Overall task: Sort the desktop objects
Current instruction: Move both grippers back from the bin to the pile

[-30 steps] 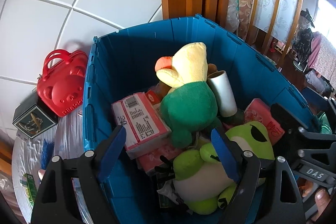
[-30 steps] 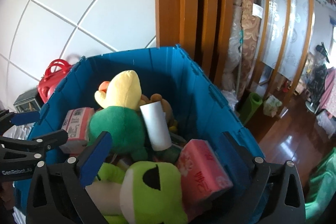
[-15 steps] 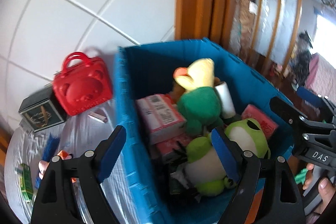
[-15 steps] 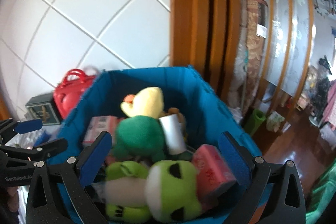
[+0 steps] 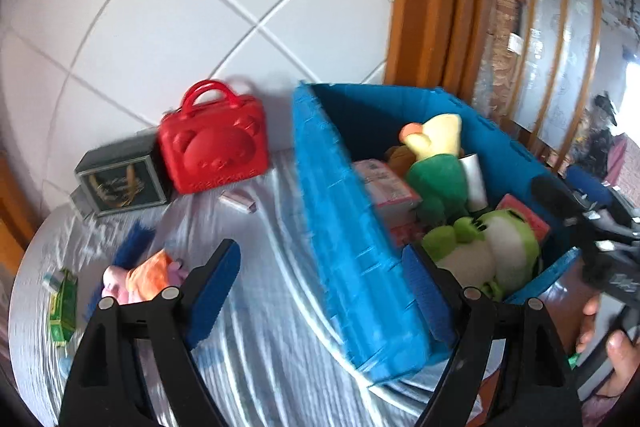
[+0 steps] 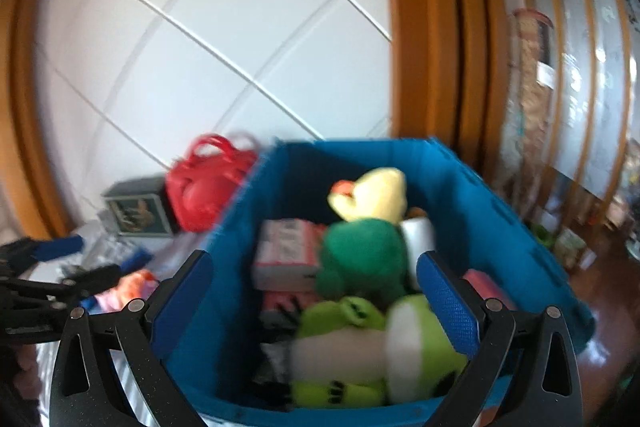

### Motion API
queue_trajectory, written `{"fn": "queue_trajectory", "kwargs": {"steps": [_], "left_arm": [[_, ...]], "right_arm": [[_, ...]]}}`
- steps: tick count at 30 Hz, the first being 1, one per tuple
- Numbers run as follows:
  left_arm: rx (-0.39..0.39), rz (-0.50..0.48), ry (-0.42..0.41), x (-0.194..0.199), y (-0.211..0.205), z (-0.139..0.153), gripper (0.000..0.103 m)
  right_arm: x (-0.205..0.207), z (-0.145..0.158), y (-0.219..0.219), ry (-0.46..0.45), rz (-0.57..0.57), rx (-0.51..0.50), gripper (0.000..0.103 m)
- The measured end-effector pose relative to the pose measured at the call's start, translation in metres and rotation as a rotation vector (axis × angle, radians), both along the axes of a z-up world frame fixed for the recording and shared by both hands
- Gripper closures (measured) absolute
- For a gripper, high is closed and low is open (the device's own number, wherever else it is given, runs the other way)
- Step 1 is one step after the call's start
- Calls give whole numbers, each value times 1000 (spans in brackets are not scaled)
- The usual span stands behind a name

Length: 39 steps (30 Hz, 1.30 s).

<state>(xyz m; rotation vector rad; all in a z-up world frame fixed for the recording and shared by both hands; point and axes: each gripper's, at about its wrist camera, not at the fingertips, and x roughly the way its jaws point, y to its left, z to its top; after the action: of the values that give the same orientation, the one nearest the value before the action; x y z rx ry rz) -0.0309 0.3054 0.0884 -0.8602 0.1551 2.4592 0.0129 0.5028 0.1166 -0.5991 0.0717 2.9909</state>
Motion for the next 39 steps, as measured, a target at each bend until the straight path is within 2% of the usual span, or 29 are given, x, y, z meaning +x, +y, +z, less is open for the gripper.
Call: {"fn": "queue_trajectory", "kwargs": {"steps": [3, 7, 11, 16, 21, 30, 35, 39], "left_arm": [[-9, 19, -15, 0, -20, -13, 20], [2, 49, -41, -2, -55, -32, 20], [6, 143, -50, -9, -98, -49, 20], [8, 293, -80, -19, -164, -74, 20], [-52, 409, -106, -27, -227, -105, 20], [-58, 591, -238, -33, -329, -176, 20], [-53, 677, -340, -40, -365, -212, 20], [-48, 703, -379, -49, -372, -227, 20]], "right_arm": [[10, 3, -23, 80, 15, 23, 0], [1, 1, -50, 87, 117, 7, 0], [-4, 2, -80, 107, 200, 4, 0], [-14, -3, -126, 105, 276, 49, 0], [-30, -23, -168, 45, 363, 38, 0], [-61, -78, -221, -83, 419, 27, 0], [-83, -113, -231, -188, 409, 26, 0], [-103, -135, -235, -254, 400, 32, 0]]}}
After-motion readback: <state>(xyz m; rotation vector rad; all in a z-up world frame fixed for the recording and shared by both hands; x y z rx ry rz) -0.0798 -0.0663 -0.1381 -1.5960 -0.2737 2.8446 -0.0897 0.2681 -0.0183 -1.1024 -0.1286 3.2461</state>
